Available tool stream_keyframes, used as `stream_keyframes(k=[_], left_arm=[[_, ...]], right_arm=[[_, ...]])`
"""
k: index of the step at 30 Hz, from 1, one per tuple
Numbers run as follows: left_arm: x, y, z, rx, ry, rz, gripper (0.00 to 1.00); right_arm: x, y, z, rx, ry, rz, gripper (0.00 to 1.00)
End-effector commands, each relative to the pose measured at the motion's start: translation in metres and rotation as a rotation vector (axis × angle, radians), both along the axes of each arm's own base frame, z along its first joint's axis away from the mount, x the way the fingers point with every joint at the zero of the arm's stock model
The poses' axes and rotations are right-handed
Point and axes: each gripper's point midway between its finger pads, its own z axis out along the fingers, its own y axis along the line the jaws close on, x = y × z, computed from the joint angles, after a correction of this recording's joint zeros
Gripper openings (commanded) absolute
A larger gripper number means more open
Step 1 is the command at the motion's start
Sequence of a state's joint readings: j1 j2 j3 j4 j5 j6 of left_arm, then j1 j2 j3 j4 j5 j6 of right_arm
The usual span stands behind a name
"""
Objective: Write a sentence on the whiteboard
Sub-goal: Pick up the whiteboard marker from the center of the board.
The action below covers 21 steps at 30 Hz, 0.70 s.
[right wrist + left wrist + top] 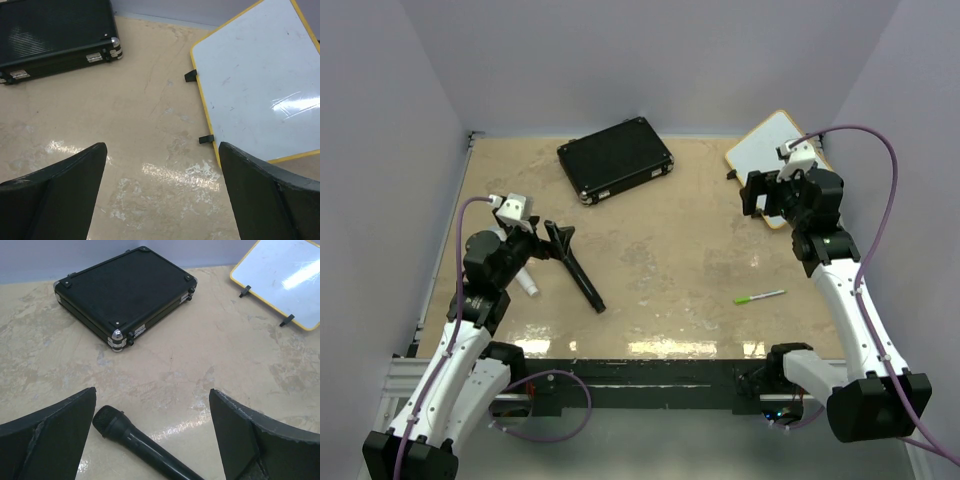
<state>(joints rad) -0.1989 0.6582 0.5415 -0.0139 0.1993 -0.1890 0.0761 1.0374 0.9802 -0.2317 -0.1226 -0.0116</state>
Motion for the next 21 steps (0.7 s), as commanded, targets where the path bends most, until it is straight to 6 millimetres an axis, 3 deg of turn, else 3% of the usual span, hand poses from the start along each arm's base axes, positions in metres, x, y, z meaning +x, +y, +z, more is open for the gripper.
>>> stream_keyframes(k=[1,9,15,17,21], left_arm=[[0.000,-0.009,0.022,-0.004,-0.083,-0.049,1.00],[0.000,-0.011,0.021,-0.002,-0.081,-0.067,1.00],[0.000,-0.013,0.021,-0.003,-0.081,-0.079,1.00],[0.000,-0.014,0.020,-0.003,-0.078,-0.082,1.00],[0.000,-0.015,0.020,-0.004,-0.073,-0.086,1.00]], right_arm=[[-0.008,0.003,0.007,-0.039,-0.024,0.052,0.99],[-0.024,0.031,-0.007,-0.134,-0.002,0.313,0.99],[-0.050,0.069,-0.016,-0.147,-0.015,0.629,0.99],[-0.064,0.082,-0.031,-0.131,0.009,0.756,0.99],[-0.058,0.078,-0.060,-0.179,0.082,0.792,0.99]])
